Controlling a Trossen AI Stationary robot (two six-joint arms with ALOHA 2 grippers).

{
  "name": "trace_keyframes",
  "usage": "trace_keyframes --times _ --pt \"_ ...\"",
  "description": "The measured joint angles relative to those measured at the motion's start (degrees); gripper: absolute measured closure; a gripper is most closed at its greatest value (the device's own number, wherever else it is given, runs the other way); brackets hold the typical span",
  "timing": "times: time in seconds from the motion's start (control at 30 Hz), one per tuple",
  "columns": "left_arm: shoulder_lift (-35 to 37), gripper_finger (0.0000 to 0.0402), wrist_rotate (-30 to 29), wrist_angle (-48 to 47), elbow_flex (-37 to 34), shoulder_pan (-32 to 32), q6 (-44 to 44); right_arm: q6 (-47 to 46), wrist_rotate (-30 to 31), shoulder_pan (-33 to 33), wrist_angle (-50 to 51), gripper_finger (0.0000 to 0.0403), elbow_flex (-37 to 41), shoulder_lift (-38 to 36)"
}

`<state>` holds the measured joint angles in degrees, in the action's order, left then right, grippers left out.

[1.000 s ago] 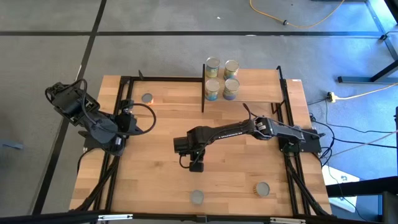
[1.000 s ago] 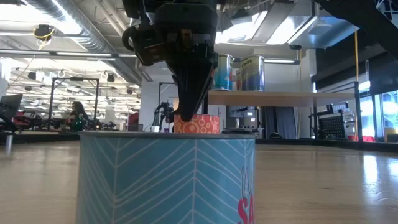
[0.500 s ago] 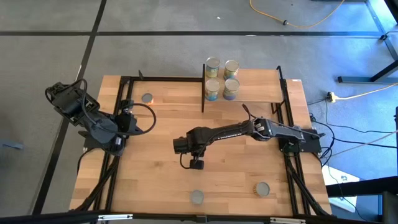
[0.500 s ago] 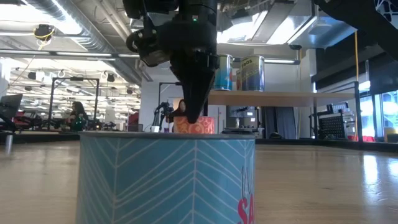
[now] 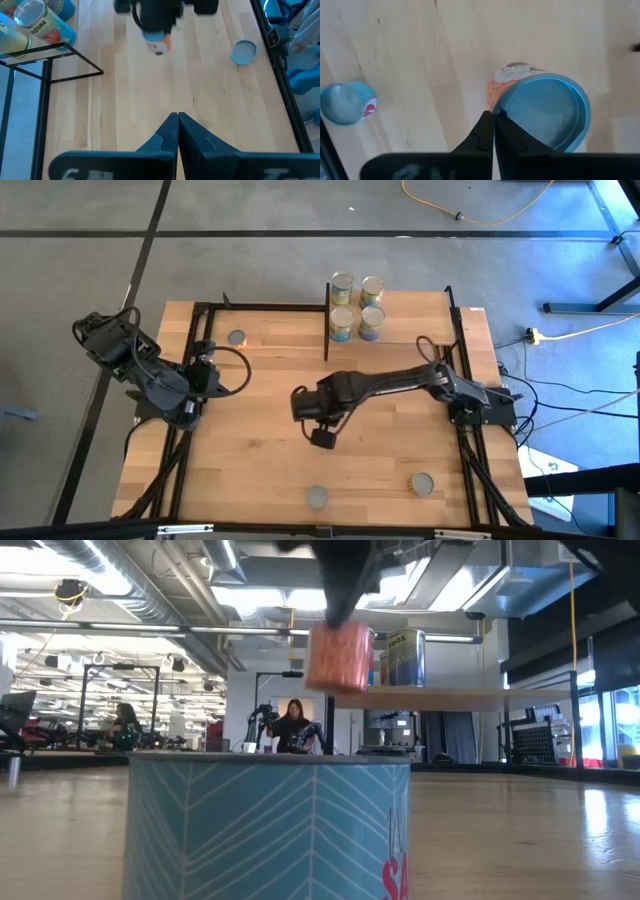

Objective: Pick and place cans onto a shelf
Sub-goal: Put the canned saucy meatballs on the shelf

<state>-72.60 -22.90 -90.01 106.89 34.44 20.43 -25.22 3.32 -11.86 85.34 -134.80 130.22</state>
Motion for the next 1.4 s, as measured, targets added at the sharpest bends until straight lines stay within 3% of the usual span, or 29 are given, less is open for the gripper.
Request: trace_keyframes --times 0.17,0.43,0.67,1.1,1.4 --pt "0.00 0.0401 0.03 0.00 0.00 0.00 -0.02 -6.38 4.66 -1.07 3.62 0.0401 0.00 -5.77" --pt "0.00 0.0401 -0.21 0.00 0.00 0.00 -0.01 -18.81 17.52 -2.61 4.77 0.0401 -0.02 -15.30" --pt "-0.02 0.0401 -0.35 0.00 0.00 0.00 -0.02 -21.53 24.43 -1.59 4.71 0.0401 -0.02 -23.50" --pt "-0.02 0.0401 -0.58 0.00 0.00 -0.41 0.31 -14.10 33.95 10.79 4.61 0.0401 1.81 -37.35" --pt "-0.02 0.0401 -0.63 0.02 0.00 -4.26 0.48 -13.32 32.03 23.78 4.74 0.0401 15.29 -43.24"
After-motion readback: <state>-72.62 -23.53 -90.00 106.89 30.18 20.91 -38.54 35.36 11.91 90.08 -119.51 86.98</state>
